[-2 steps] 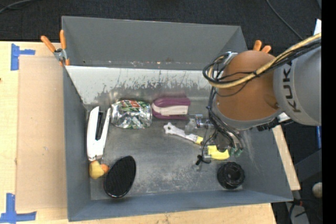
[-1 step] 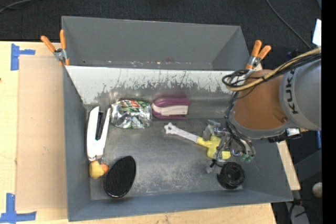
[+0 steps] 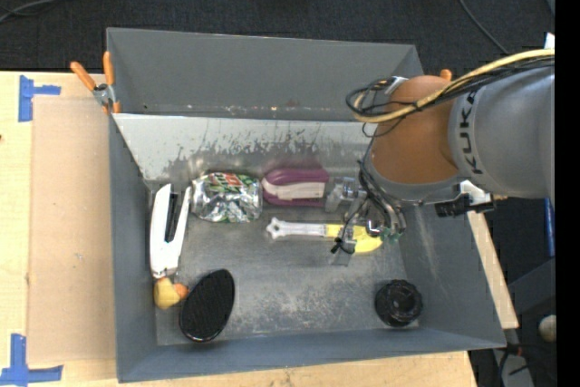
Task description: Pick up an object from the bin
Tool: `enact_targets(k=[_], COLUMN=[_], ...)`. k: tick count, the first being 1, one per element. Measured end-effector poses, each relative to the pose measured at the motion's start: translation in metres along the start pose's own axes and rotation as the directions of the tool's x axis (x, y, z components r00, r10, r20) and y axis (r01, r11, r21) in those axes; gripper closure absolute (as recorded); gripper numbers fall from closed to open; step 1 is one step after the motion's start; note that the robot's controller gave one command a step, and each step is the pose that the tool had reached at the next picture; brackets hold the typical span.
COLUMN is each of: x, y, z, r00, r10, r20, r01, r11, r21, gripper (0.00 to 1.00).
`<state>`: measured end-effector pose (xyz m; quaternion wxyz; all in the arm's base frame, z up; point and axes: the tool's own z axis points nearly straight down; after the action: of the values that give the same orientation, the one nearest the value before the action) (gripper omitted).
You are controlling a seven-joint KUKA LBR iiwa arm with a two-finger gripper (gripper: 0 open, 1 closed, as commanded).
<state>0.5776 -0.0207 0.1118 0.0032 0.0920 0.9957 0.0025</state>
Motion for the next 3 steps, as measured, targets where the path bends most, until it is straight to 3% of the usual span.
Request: enact_targets(k=[1,2,3], x=[0.018,-0.008,0.023], y=[-0.065,-0.07,-0.078], z=[0.049,0.042,0.042], r00=[0.999,0.999,0.999], r10=[-0.044,0.043,0.031], r20=[-0.011,0.012,-0.012], r01=[0.044,-0.043,-0.031], r11=[0.999,0.999,1.0], r21=[0.006,-0.007,0.002], gripper=[0.0,0.0,1.0])
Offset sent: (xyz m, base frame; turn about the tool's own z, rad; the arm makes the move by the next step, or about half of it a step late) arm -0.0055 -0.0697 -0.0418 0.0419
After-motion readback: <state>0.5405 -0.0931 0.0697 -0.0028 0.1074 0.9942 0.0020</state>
